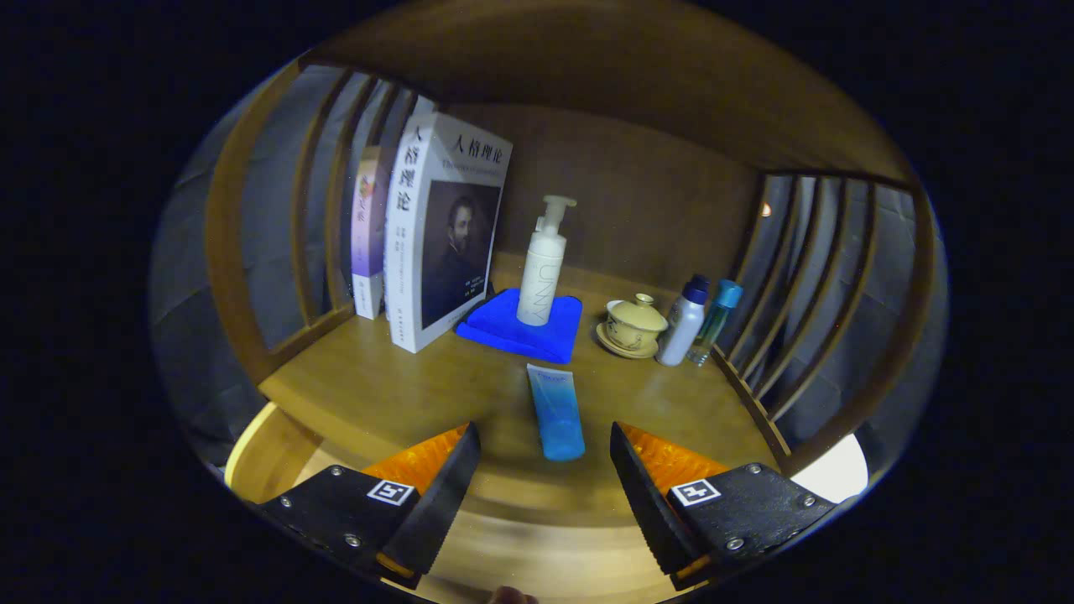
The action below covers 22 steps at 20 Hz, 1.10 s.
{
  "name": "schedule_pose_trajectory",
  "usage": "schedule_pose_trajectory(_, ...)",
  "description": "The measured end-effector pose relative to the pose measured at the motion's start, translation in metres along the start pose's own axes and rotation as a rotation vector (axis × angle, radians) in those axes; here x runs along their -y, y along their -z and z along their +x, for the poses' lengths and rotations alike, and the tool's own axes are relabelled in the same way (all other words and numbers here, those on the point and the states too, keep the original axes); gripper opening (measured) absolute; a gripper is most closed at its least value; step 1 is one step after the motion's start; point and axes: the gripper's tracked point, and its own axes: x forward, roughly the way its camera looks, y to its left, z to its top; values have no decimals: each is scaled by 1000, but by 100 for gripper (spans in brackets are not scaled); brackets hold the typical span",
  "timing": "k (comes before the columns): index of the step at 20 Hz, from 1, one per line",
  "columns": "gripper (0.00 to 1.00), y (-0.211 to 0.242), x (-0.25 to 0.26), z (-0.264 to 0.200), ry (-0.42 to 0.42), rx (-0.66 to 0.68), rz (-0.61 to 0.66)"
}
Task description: Pull open the drawer, take out the items inside it, and place them on the countertop above the cabinet.
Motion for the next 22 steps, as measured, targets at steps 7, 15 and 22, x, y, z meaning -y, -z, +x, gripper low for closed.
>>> schedule_pose_trajectory(7, 95, 3, -11, -135, -17, 213, 57)
schedule_pose_trajectory(15, 95, 54, -50, -241, -73, 375, -8)
schedule_pose_trajectory(22, 95, 113, -52, -260, -63, 363, 30)
